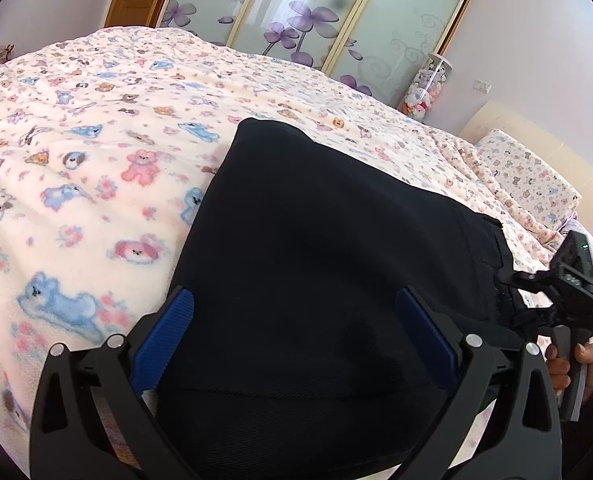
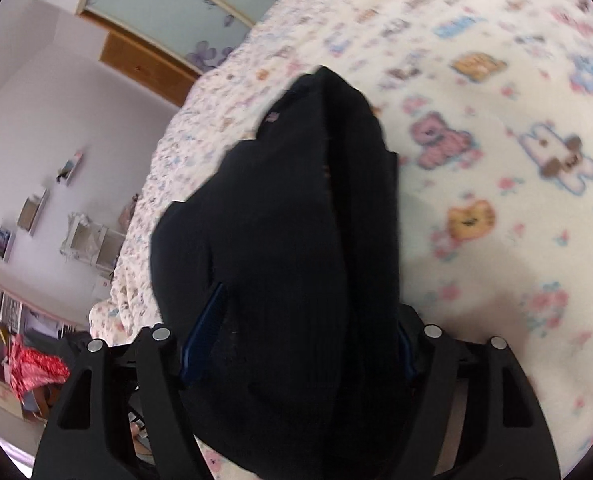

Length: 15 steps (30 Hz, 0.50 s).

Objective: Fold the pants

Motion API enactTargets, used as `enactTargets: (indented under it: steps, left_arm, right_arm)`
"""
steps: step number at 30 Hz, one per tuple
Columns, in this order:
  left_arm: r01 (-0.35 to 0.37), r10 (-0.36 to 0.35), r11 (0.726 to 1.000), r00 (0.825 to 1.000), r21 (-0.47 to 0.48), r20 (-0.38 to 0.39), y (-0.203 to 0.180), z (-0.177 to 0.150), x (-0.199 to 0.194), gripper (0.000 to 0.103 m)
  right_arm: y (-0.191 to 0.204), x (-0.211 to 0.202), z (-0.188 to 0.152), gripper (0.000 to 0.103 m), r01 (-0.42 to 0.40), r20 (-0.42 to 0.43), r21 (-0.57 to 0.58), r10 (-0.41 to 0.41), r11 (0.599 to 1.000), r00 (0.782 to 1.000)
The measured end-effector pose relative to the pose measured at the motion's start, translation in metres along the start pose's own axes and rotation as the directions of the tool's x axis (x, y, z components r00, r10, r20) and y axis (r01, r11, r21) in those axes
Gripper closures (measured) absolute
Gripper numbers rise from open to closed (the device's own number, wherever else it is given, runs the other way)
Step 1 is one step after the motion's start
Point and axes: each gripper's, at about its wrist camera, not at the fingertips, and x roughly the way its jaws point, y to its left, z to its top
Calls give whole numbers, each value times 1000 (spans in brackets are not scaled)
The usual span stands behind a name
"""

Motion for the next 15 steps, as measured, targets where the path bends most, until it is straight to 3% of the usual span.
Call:
enactTargets:
  steps: [3,13,15]
  left_arm:
    - [-7,7,1000,1000,-1,2,1,0,0,2]
    - [-39,38,998,999,40,18,-6,-2,-3,2]
    - [-40,39,998,999,40,17,-6,-2,-3,2]
  right_arm:
    - [7,-4,-2,30,-27,14,-49,28,998,1000]
    - [-15,12,1,30,-5,5,47,5,999,1000]
    - [-15,9,0,41,-13,16,47,13,999,1000]
